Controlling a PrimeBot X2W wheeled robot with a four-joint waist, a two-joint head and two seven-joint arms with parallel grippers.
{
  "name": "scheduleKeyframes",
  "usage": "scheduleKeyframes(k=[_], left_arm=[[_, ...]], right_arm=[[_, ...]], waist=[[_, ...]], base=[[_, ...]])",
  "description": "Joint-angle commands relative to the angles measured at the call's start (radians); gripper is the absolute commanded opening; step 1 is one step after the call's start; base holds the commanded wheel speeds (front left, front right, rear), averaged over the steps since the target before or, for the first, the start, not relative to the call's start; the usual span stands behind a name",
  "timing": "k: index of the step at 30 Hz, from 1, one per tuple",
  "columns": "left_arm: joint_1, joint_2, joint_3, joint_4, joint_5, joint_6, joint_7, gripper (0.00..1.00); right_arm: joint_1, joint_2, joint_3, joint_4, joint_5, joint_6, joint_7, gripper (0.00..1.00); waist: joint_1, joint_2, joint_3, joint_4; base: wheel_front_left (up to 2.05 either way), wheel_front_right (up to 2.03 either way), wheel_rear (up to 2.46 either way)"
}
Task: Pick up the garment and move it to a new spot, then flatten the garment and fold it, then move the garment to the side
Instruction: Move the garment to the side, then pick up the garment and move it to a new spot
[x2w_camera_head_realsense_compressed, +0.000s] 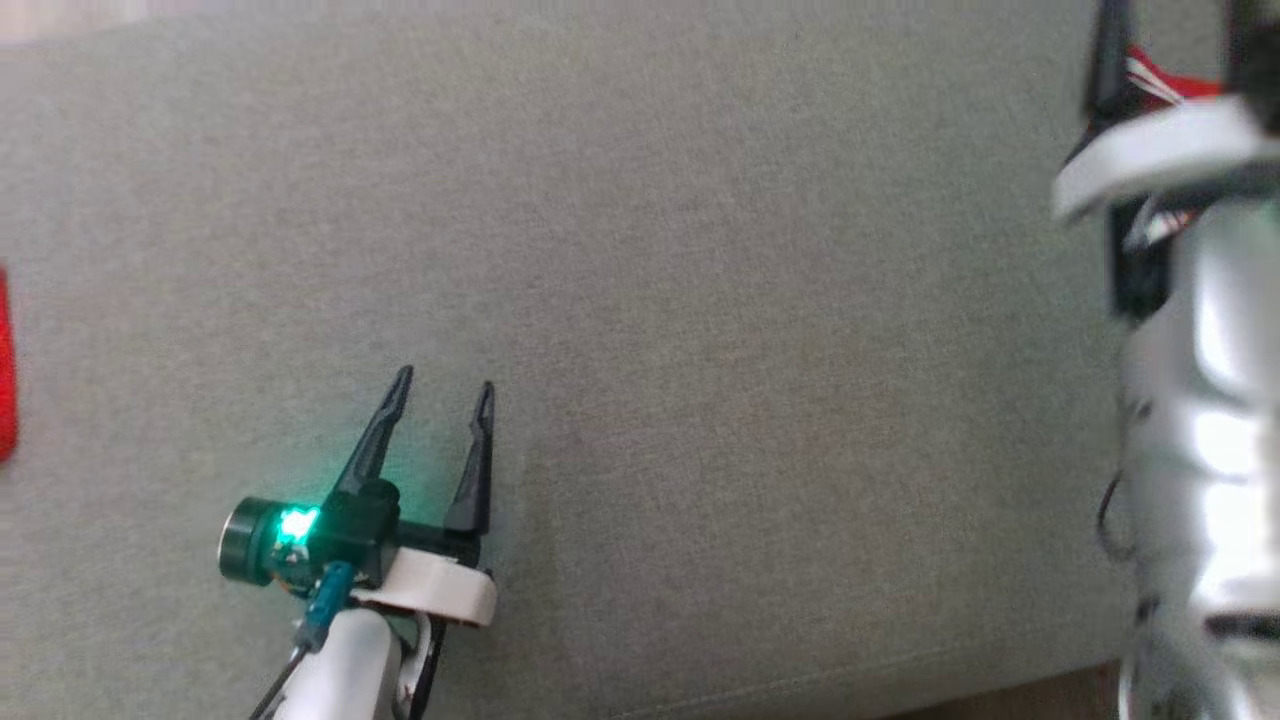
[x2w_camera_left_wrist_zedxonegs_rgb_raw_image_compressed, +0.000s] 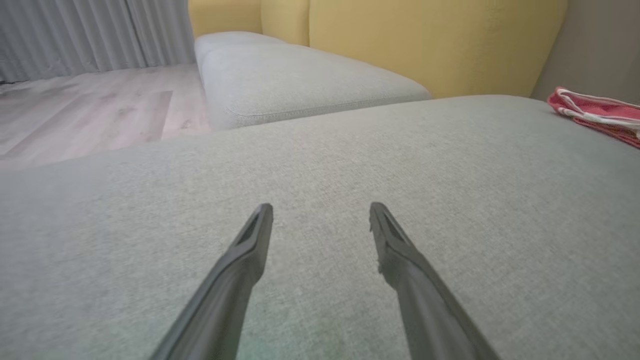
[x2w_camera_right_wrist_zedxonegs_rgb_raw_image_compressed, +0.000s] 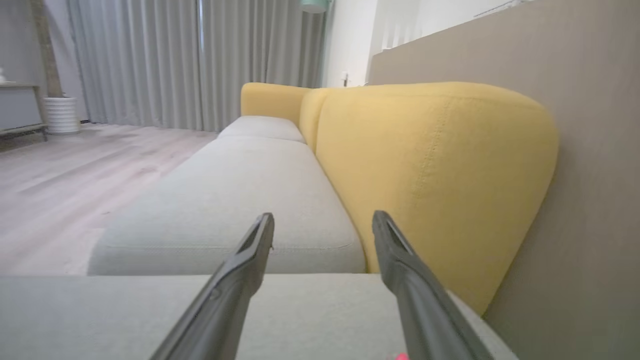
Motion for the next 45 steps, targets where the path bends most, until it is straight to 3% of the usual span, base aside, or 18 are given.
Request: scheduleKeyframes(k=[1, 5, 18, 30, 38, 45], left_arm=[[0.003, 0.000, 0.040, -0.026, -0.012, 0.011, -0.002, 1.00], [0.036, -0.005, 0.059, -0.024, -0.024, 0.030, -0.002, 1.00], [0.130, -0.011, 0.137, -0.016, -0.048, 0.067, -0.002, 1.00], [0.186, -0.012, 0.225, -0.015, -0.050, 0.079, -0.002, 1.00], [0.200, -0.012, 0.232, -0.013, -0.056, 0.077, -0.002, 1.00], [0.197, -0.012, 0.229, -0.015, -0.071, 0.082, -0.002, 1.00]], right_arm=[[0.054, 0.010, 0.062, -0.051, 0.043, -0.001, -0.006, 1.00], [0.238, 0.023, 0.180, -0.114, 0.166, -0.001, -0.006, 1.00], [0.548, 0.026, 0.195, -0.148, 0.356, -0.001, -0.006, 1.00], [0.628, 0.026, 0.269, -0.167, 0.380, -0.001, -0.006, 1.00], [0.652, 0.026, 0.290, -0.171, 0.398, -0.001, -0.006, 1.00], [0.661, 0.026, 0.299, -0.179, 0.408, -0.001, -0.006, 1.00]], waist=[[0.0000, 0.0000, -0.040, 0.027], [0.0000, 0.0000, -0.107, 0.076], [0.0000, 0.0000, -0.236, 0.167], [0.0000, 0.0000, -0.303, 0.179], [0.0000, 0.0000, -0.311, 0.203], [0.0000, 0.0000, -0.301, 0.278]], base=[[0.00, 0.00, 0.00], [0.00, 0.00, 0.00], [0.00, 0.00, 0.00], [0.00, 0.00, 0.00], [0.00, 0.00, 0.00], [0.00, 0.00, 0.00]])
